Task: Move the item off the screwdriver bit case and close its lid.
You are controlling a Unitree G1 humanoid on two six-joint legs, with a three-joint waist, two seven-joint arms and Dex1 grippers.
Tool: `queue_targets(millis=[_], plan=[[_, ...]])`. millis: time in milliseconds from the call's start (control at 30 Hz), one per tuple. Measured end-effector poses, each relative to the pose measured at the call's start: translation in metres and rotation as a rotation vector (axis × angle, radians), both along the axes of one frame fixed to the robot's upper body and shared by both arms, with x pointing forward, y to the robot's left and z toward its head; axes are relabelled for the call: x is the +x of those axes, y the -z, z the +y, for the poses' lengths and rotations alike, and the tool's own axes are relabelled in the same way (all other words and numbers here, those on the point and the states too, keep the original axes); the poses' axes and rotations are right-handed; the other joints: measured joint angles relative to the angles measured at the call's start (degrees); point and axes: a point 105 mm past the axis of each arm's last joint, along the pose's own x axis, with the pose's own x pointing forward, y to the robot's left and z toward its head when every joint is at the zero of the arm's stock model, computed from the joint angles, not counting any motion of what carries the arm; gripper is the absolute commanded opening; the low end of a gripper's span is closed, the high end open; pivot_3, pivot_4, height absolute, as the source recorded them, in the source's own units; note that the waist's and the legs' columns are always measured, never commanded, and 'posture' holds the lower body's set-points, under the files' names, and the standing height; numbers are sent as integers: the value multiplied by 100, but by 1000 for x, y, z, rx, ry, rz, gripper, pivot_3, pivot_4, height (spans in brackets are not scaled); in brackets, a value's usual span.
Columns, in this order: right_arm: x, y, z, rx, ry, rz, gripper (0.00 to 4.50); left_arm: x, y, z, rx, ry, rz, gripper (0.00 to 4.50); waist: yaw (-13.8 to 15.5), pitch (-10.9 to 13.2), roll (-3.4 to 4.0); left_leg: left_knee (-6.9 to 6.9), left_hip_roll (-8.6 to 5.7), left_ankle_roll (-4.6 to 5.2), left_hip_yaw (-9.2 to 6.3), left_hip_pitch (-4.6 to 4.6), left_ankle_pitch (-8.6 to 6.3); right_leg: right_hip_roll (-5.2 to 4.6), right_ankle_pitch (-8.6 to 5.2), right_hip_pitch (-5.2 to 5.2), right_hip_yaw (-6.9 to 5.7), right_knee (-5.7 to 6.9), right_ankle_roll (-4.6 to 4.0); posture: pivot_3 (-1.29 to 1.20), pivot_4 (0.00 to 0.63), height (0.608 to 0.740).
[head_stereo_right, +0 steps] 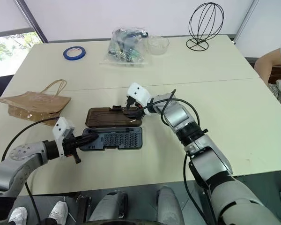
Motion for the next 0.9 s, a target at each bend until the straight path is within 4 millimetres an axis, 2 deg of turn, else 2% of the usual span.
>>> queue_targets(millis=[167,533,733,900], plan=[[14,6,-11,-22,62,4,4500,-1,0,0,2,-11,-4,42,-4,0,1,0,0,-1,0,0,1,0,0,0,0,0,0,0,150,740],[11,7,-13,-79,-7,-18,4500,1,0,1,0,-34,-10,42,-4,-3,3,1,0,-1,0,2,0,0,0,0,0,6,0,0,150,740],[3,13,-9,-101,-54,-12,1753,4,0,4,4,-46,-17,0,-2,-6,6,5,0,-1,0,6,1,0,0,5,0,9,0,0,150,740],[3,14,-10,-113,-56,-19,1753,5,0,4,4,-46,-19,0,-1,-7,7,5,0,-1,-1,10,1,0,0,8,0,10,0,0,150,740]])
